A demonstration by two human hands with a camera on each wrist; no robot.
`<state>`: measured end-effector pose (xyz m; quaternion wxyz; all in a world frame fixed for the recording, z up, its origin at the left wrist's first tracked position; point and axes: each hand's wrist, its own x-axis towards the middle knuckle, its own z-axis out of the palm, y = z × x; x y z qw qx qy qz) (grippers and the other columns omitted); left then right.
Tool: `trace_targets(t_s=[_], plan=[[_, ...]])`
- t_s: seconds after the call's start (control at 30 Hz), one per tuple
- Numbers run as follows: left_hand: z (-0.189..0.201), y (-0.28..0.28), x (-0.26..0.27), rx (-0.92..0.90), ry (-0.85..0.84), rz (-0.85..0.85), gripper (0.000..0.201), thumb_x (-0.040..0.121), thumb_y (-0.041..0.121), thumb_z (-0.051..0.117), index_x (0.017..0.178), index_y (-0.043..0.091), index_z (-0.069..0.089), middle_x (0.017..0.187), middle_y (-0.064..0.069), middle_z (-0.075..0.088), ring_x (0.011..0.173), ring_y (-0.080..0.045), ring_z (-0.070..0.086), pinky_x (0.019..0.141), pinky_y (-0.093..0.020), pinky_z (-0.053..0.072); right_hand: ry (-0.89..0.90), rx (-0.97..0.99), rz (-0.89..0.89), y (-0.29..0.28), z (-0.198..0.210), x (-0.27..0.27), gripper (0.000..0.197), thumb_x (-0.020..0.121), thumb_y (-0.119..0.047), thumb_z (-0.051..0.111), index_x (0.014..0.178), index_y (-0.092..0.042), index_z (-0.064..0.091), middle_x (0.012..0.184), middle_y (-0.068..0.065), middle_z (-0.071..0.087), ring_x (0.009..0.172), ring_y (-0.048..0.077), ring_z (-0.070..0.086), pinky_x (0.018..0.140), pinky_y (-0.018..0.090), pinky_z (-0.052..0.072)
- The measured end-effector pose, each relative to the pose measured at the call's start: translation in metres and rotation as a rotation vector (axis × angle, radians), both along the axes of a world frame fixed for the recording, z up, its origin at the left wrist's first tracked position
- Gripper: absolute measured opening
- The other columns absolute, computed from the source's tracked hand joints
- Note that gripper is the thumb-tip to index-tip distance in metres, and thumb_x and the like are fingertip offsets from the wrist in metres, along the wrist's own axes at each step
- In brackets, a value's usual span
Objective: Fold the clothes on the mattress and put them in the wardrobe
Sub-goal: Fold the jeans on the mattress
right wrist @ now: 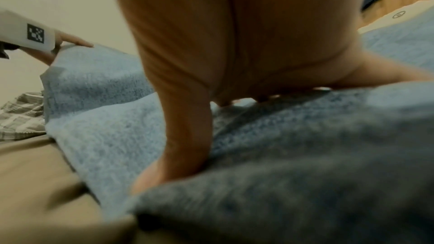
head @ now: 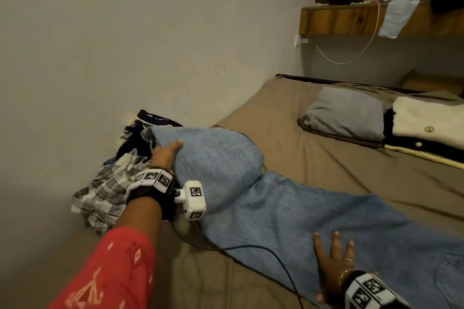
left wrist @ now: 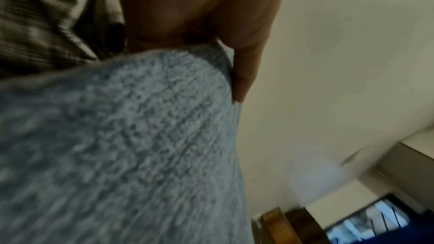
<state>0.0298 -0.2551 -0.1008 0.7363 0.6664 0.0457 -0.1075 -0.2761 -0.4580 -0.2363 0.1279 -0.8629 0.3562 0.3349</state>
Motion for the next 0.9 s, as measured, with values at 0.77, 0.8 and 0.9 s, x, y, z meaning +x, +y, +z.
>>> trace_targets(t_s=[0.77, 0.8, 0.9], plan=[[0.029, 0.078, 0.075, -0.131, -0.285, 0.025, 0.035, 0.079, -0.021, 0.039, 0.086, 0.007, 0.058, 0.088, -0.009, 0.063, 0.084, -0.023, 0.062, 0.067, -0.025, 0.055, -0.075, -0.017, -0.033, -0.012, -0.026, 0.002, 0.124, 0.068, -0.058, 0.066, 0.120, -0.043, -0.047, 0.145, 0.011, -0.039, 0.132, 0.049, -0.027, 0.103, 0.073, 0.012], [0.033, 0.076, 0.077, -0.121, -0.313, 0.028, 0.036, 0.079, -0.023, 0.036, 0.087, 0.004, 0.059, 0.088, -0.007, 0.065, 0.084, -0.020, 0.063, 0.071, -0.023, 0.055, -0.102, -0.022, -0.033, -0.016, -0.035, 0.002, 0.120, 0.071, -0.058, 0.062, 0.109, -0.043, -0.051, 0.145, 0.011, -0.038, 0.132, 0.050, -0.027, 0.105, 0.070, 0.013], [0.027, 0.082, 0.078, 0.109, -0.336, 0.068, 0.034, 0.085, -0.015, 0.043, 0.117, -0.014, 0.054, 0.084, -0.007, 0.073, 0.108, -0.028, 0.057, 0.090, -0.028, 0.046, -0.135, -0.046, -0.028, -0.022, -0.042, 0.004, 0.128, 0.053, -0.082, 0.056, 0.122, -0.043, -0.045, 0.147, 0.012, -0.035, 0.132, 0.049, -0.027, 0.109, 0.066, 0.008]])
